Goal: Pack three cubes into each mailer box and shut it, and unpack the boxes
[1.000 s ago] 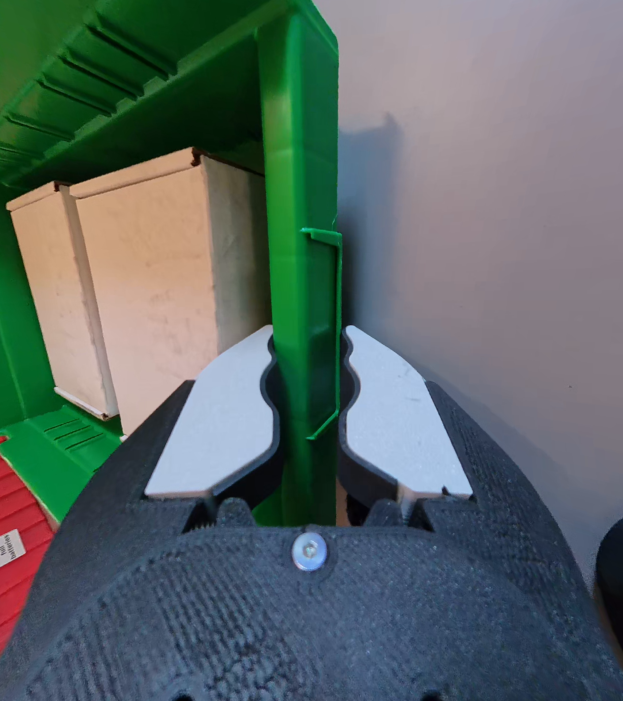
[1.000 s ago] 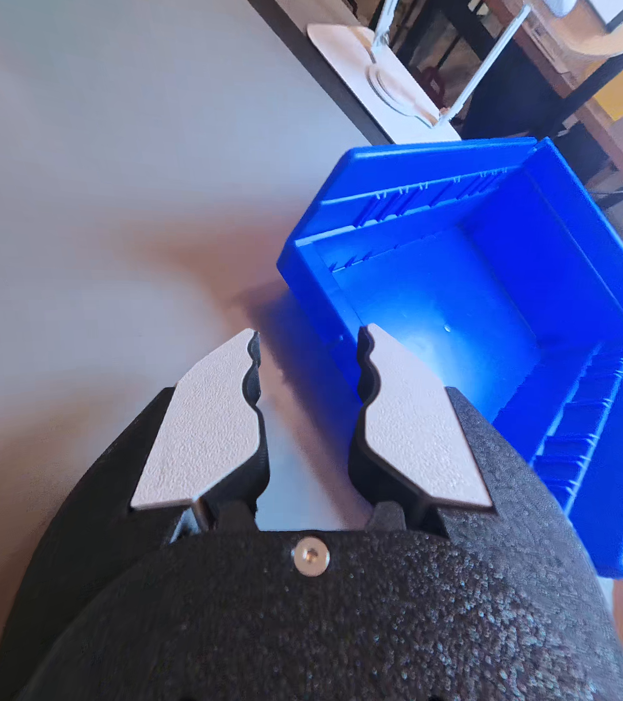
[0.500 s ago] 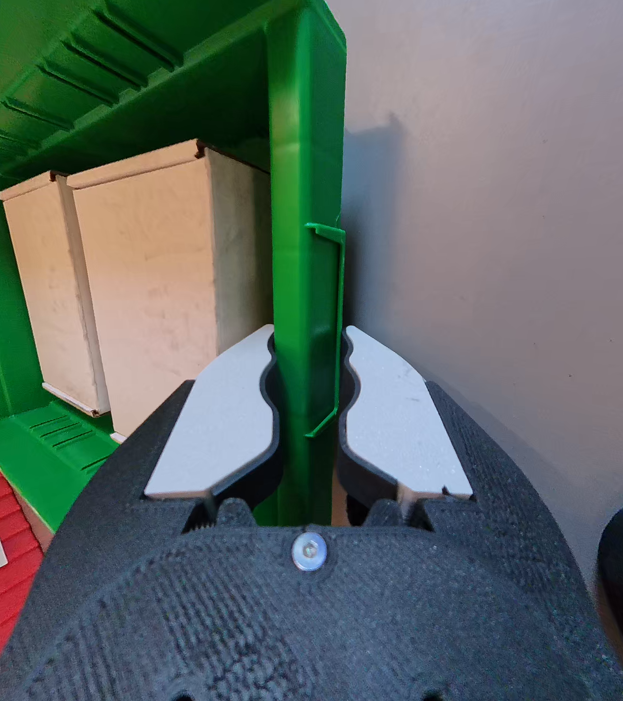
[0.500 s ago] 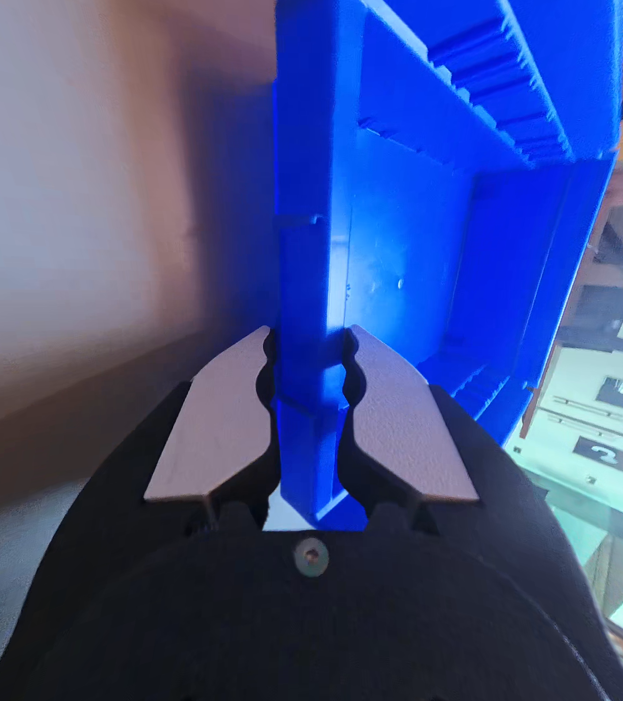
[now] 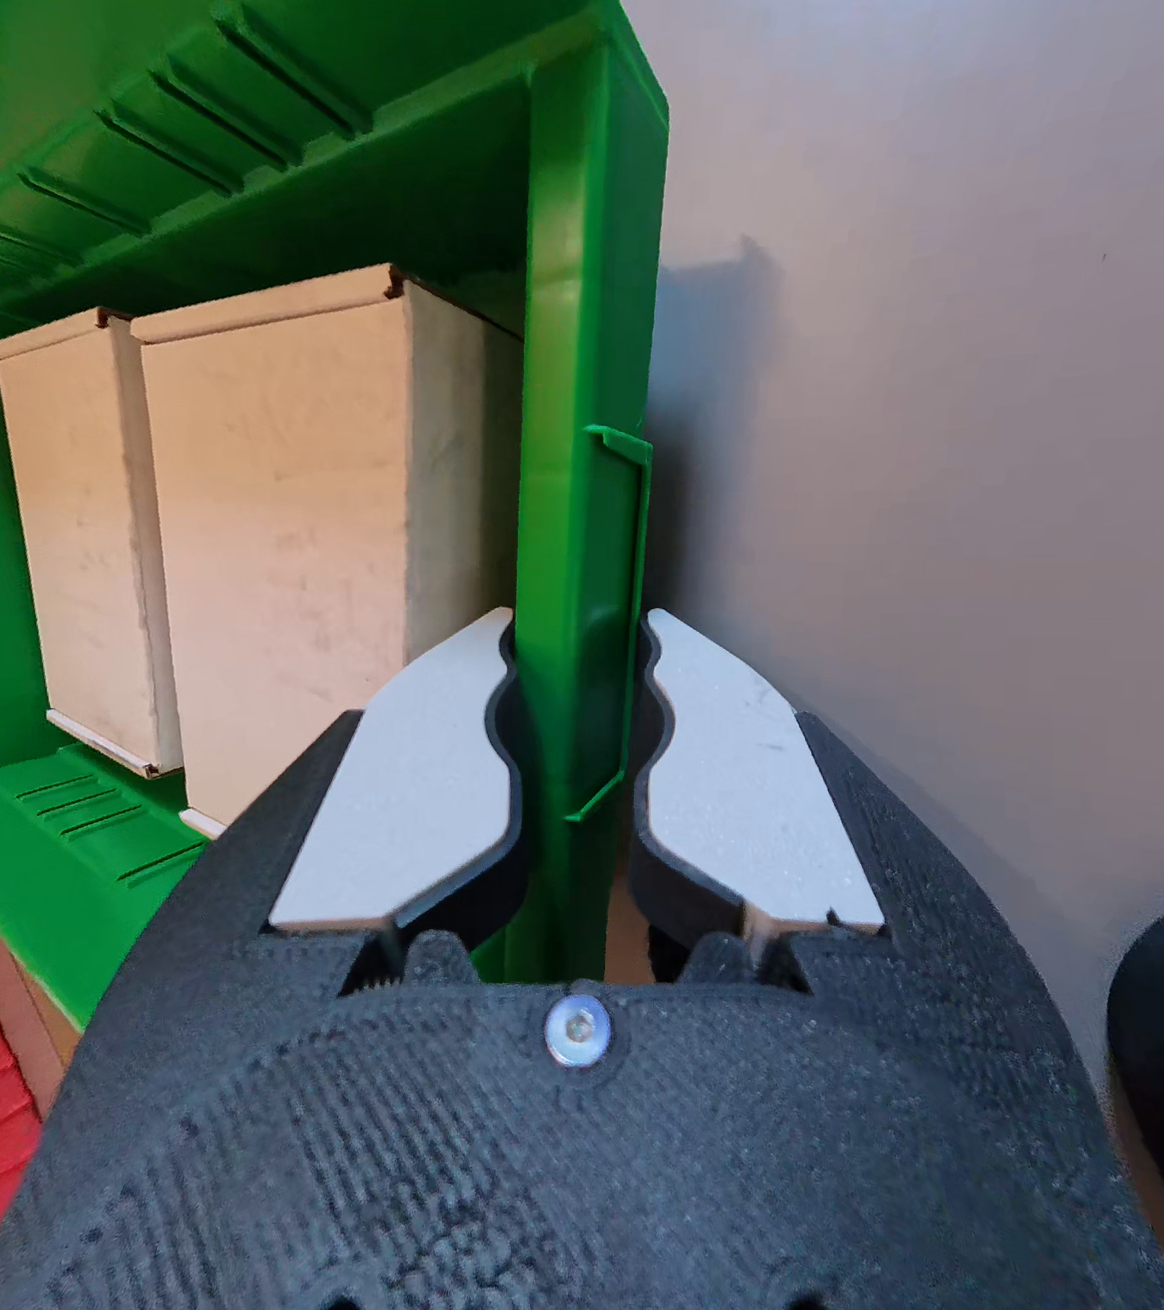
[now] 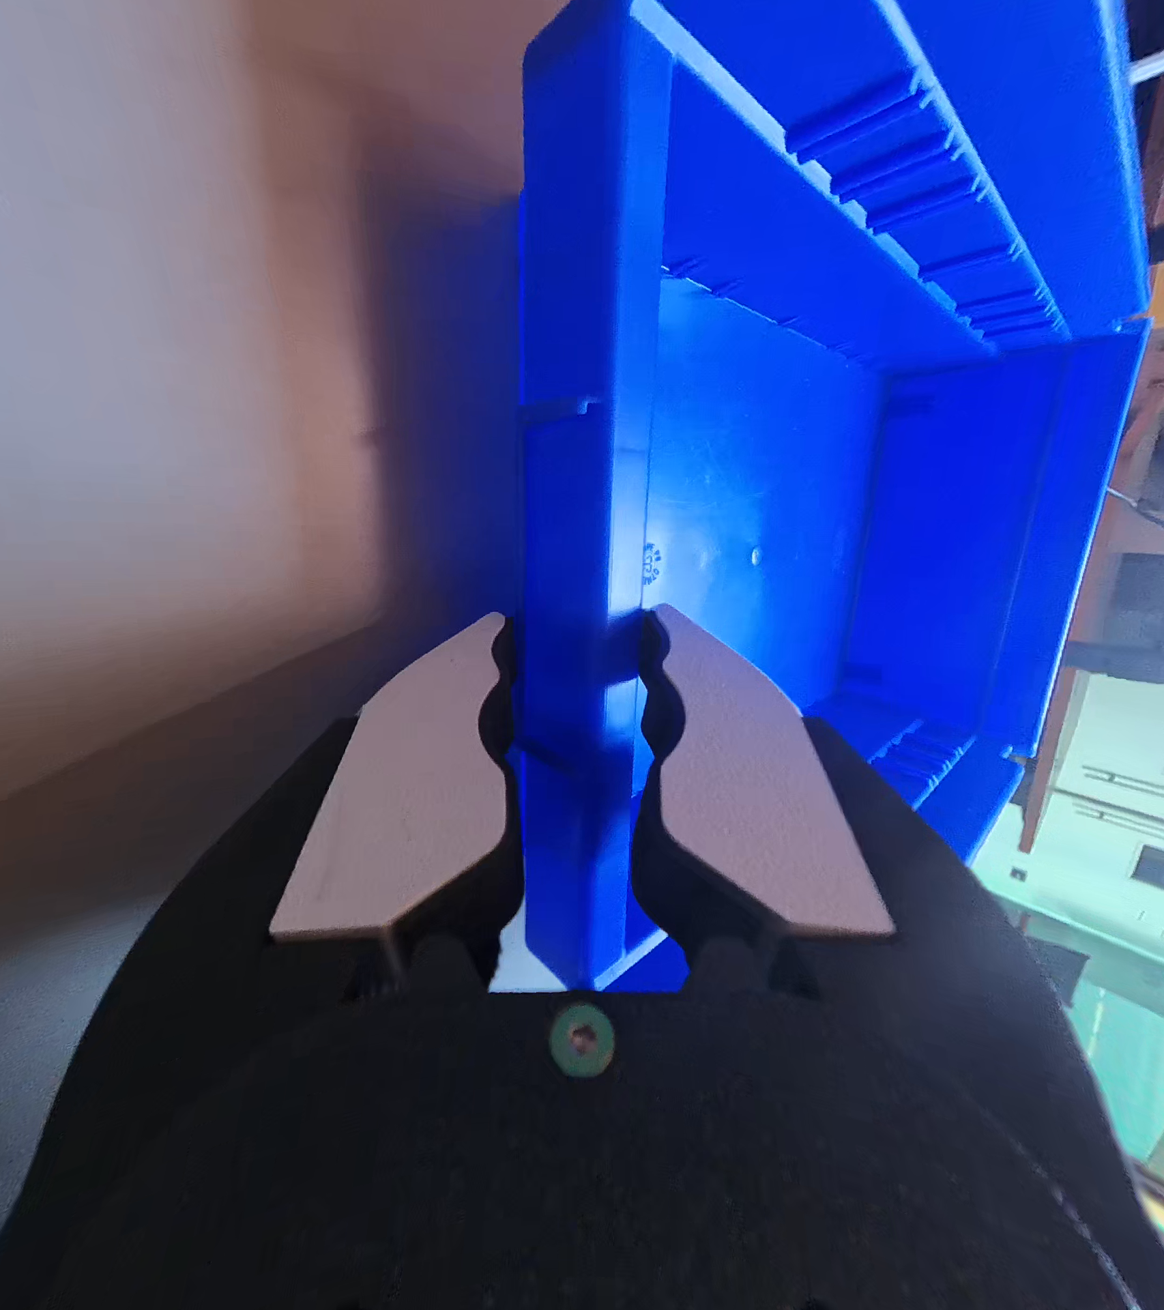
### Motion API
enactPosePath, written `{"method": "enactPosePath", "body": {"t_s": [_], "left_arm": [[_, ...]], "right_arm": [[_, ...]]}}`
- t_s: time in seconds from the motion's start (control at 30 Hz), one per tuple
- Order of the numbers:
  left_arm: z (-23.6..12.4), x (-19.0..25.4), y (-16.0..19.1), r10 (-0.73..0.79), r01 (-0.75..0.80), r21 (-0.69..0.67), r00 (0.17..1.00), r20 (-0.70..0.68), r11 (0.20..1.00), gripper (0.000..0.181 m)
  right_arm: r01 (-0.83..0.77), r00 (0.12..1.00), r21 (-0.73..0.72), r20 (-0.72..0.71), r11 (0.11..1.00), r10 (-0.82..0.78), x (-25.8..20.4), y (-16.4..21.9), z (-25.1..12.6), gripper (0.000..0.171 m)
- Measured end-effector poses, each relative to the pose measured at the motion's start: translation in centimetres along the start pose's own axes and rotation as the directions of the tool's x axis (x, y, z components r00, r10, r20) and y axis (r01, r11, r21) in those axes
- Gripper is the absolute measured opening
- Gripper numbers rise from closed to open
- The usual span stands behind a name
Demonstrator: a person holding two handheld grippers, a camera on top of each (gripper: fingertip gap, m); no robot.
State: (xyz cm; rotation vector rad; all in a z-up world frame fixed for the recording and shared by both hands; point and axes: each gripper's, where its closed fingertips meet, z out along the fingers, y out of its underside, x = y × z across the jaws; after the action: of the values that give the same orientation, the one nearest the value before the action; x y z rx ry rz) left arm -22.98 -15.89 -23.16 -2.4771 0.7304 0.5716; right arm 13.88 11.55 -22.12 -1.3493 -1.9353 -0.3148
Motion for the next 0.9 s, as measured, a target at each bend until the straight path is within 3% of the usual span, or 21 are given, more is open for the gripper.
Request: {"method": "enactPosePath", "body": {"t_s": [0.13,0.23,0.33,0.43,0.53,0.63,0.77,0.9], "left_arm": [[-1.2,-0.1,-1.5,-0.082,0.08,0.121,0.996,0.019,0.989,0.034],[-3.8,-1.4,-3.2,-0.169,0.157,0.254,0.985,0.026,0.954,0.037],[-6.4,-5.2,-3.9,-0.268,0.223,0.342,0.959,0.09,0.913,0.038],[-8.0,-9.3,-3.8,-0.331,0.276,0.329,0.935,0.124,0.903,0.041],[-7.6,-13.8,-3.2,-0.327,0.283,0.25,0.931,0.16,0.926,0.044],[-4.2,-17.1,-1.9,-0.267,0.259,0.078,0.956,0.12,0.963,0.053],[1.7,-18.9,0.5,-0.155,0.144,-0.172,0.987,-0.05,0.974,0.065],[5.6,-19.5,2.3,-0.164,0.082,-0.33,0.96,-0.228,0.94,0.086]], "right_arm": [[-0.215,0.977,0.156,0.036,0.964,0.212,-0.2,-2.5,-2.5,0.046],[-0.453,0.892,0.367,0.196,0.813,0.408,-0.6,-6.0,-6.4,0.048],[-0.586,0.81,0.482,0.328,0.651,0.486,-1.1,-7.9,-8.9,0.047],[-0.612,0.789,0.511,0.345,0.603,0.508,-1.4,-7.9,-8.2,0.045],[-0.658,0.753,0.49,0.429,0.573,0.498,-2.5,-8.4,-7.4,0.045],[-0.653,0.757,0.495,0.448,0.573,0.476,-3.0,-8.9,-7.3,0.043],[-0.637,0.77,0.498,0.455,0.589,0.448,-3.8,-9.1,-7.1,0.043],[-0.637,0.764,0.468,0.486,0.612,0.424,-5.1,-8.4,-6.5,0.041]]}}
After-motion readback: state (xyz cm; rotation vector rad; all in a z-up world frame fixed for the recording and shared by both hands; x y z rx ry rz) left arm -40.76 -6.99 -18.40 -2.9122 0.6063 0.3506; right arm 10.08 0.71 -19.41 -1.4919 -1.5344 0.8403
